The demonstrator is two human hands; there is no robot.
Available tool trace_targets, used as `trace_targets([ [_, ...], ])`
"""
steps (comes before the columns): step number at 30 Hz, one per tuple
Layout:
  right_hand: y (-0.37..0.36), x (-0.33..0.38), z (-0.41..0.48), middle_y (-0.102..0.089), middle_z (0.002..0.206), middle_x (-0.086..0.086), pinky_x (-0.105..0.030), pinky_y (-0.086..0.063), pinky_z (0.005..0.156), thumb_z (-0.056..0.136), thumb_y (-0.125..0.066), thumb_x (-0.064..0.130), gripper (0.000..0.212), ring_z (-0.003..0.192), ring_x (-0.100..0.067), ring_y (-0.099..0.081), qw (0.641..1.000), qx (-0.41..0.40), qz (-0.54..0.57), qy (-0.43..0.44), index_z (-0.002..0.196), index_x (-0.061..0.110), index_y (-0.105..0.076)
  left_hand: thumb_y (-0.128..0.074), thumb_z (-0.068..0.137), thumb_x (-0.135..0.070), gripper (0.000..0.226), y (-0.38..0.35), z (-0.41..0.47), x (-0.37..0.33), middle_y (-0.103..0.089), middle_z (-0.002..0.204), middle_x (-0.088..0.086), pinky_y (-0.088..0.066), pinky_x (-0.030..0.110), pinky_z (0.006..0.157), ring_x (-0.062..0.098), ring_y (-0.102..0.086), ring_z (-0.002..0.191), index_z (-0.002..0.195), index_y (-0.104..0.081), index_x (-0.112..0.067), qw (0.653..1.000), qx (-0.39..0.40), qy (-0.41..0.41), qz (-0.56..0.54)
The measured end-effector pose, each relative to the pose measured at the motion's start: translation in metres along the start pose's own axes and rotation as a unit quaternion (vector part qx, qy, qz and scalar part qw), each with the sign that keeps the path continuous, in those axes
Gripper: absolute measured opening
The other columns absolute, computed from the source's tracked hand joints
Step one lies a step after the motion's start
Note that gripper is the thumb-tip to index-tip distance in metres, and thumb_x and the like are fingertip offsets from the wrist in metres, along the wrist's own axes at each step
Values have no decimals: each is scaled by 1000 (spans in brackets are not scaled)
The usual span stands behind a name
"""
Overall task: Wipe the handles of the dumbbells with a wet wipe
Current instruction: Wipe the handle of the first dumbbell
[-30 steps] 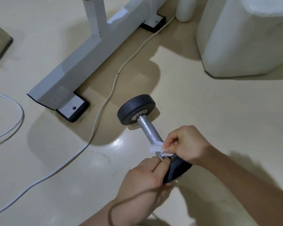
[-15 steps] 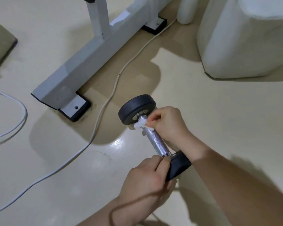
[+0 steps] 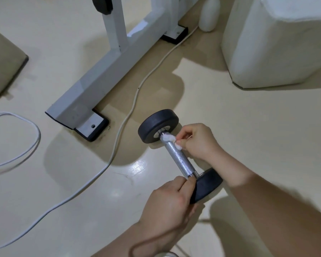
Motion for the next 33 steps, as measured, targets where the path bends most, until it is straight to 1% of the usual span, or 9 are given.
trace_targets([
  [3,-8,3,-29,-63,72,7,-28,-52,64,76,-62,9,23,66,-10,-58,993,55,-74,68,64,29,-64,-45,73,-47,49,0,0,0,-54,78,-8,-43,23,39,15,-54,56,113,-57,-22,1000,-11,-1,-3],
  [7,-14,27,-3,-52,88,4,-33,-48,70,80,-55,8,22,81,-21,-54,979,-13,-143,142,78,23,-71,-44,71,-49,55,2,9,-5,-58,79,-9,-39,19,40,14,-55,55,115,-61,-22,1000,-18,-11,15],
  [13,-9,16,-5,-60,86,1,-27,-49,71,77,-66,18,10,76,-13,-57,987,-23,-67,142,76,24,-74,-44,67,-43,52,1,18,-12,-59,76,-7,-39,21,36,18,-56,55,110,-63,-20,999,-39,-1,3],
  [16,-5,16,12,-66,79,8,-23,-48,67,75,-65,12,19,74,-8,-60,994,-51,-13,98,77,30,-71,-43,67,-44,58,-1,21,-12,-63,81,-7,-42,20,38,18,-60,60,116,-63,-20,999,-42,-6,6],
  [18,1,16,7,-68,76,8,-20,-47,65,73,-68,10,18,71,-7,-61,993,-20,-47,103,74,28,-72,-44,68,-45,60,-4,20,-9,-65,86,-8,-43,20,39,17,-61,63,119,-62,-19,999,-40,-15,7],
  [21,5,11,-16,-62,77,11,-23,-46,72,77,-69,12,13,78,-10,-59,963,112,-194,148,79,22,-76,-46,69,-46,62,-4,17,-6,-65,88,-9,-45,21,41,16,-61,66,123,-60,-19,999,-31,-17,-4],
  [26,-11,35,10,-52,80,0,-26,-39,60,79,-63,6,14,75,-22,-53,961,13,-211,181,75,16,-73,-54,67,-48,62,-2,23,-11,-64,85,-10,-44,20,41,15,-60,66,122,-62,-20,999,-34,-27,17],
  [30,-4,16,-15,-60,86,2,-29,-47,69,79,-63,10,16,80,-21,-58,937,101,-281,179,77,22,-73,-64,63,-43,48,-2,26,-17,-61,78,-10,-38,20,39,15,-57,61,106,-66,-22,998,-43,-44,26],
  [33,5,19,-7,-61,84,4,-22,-45,68,79,-67,15,10,80,-17,-57,947,110,-253,164,82,21,-75,-70,61,-43,58,-5,30,-20,-64,80,-11,-40,20,40,15,-57,60,115,-65,-23,997,-56,-39,35],
])
Point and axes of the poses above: each hand's wrist, its own z-axis towards the middle knuckle, its own y-axis out of the back of the hand, x = y × z, the point moved 3 cm from there along z, towards the middle knuckle
